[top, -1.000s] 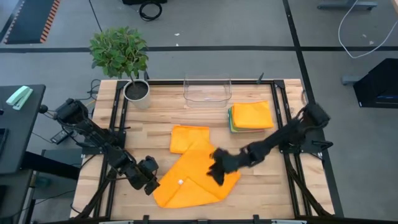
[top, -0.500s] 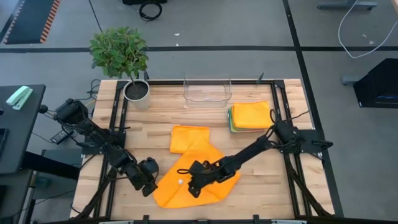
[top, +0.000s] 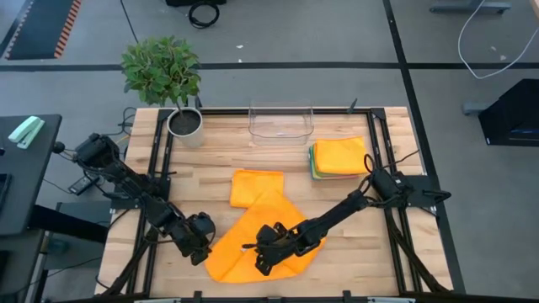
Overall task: Fold microfiber towels
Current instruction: Fold the bottom orange towel
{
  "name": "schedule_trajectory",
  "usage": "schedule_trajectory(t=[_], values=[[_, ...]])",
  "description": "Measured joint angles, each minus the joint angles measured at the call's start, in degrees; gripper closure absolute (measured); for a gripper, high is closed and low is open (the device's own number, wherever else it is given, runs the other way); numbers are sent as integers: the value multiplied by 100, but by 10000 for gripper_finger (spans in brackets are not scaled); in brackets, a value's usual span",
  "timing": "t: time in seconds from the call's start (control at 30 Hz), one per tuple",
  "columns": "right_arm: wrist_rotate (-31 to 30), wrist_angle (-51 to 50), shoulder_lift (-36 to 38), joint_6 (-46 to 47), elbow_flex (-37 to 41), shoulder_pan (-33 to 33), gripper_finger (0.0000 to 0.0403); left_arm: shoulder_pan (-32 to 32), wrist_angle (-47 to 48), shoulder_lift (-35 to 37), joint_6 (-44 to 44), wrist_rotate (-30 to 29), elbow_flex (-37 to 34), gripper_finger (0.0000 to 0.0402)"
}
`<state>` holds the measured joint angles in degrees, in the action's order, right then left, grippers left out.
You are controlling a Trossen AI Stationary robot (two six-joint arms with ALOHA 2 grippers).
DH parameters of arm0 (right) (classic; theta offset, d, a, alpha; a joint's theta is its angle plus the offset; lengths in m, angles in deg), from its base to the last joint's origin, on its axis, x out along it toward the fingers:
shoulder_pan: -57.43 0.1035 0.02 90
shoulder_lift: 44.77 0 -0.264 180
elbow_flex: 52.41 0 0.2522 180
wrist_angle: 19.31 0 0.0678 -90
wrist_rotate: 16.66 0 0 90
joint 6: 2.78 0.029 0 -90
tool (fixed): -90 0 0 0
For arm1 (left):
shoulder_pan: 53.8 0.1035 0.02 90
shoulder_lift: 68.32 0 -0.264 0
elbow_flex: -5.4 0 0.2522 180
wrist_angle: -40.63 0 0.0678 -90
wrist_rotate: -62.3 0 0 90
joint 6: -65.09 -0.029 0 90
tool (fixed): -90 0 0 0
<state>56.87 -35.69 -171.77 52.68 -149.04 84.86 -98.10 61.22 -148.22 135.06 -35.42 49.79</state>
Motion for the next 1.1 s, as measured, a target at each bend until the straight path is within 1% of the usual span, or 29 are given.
schedule_trajectory(t=[0.07,0.13,0.27,0.37,0.53,0.63,0.7,0.8,0.9,0.97,1.03,1.1], values=[[-1,116,45,-46,0,48,392,8,4,0,-153,-8,1,224],[0,19,150,7,2,95,393,10,-11,12,-476,-14,0,231],[-2,-298,523,184,2,220,394,46,-13,434,-1572,-98,102,240],[-7,-815,872,493,2,433,395,69,40,849,-2814,-226,226,248],[-166,-1698,1390,1251,2,891,395,-70,106,978,-5111,-228,247,256],[-408,-2263,1537,1833,0,1107,395,-168,81,771,-6171,-223,247,257],[-552,-2608,1568,2268,0,1172,396,-225,12,607,-6632,-349,245,253],[-599,-2940,1577,2719,0,1163,396,-272,-263,262,-6900,-671,245,245],[-599,-3066,1561,2995,2,1086,396,-378,-659,-120,-6947,-824,243,236],[-597,-3039,1542,3008,2,1026,396,-510,-818,-366,-7393,-941,245,233],[-597,-3071,1542,3007,2,981,396,-700,-810,-559,-8166,-1331,318,234],[-593,-3052,1542,3008,2,947,396,-902,-842,-645,-8961,-1948,427,237]])
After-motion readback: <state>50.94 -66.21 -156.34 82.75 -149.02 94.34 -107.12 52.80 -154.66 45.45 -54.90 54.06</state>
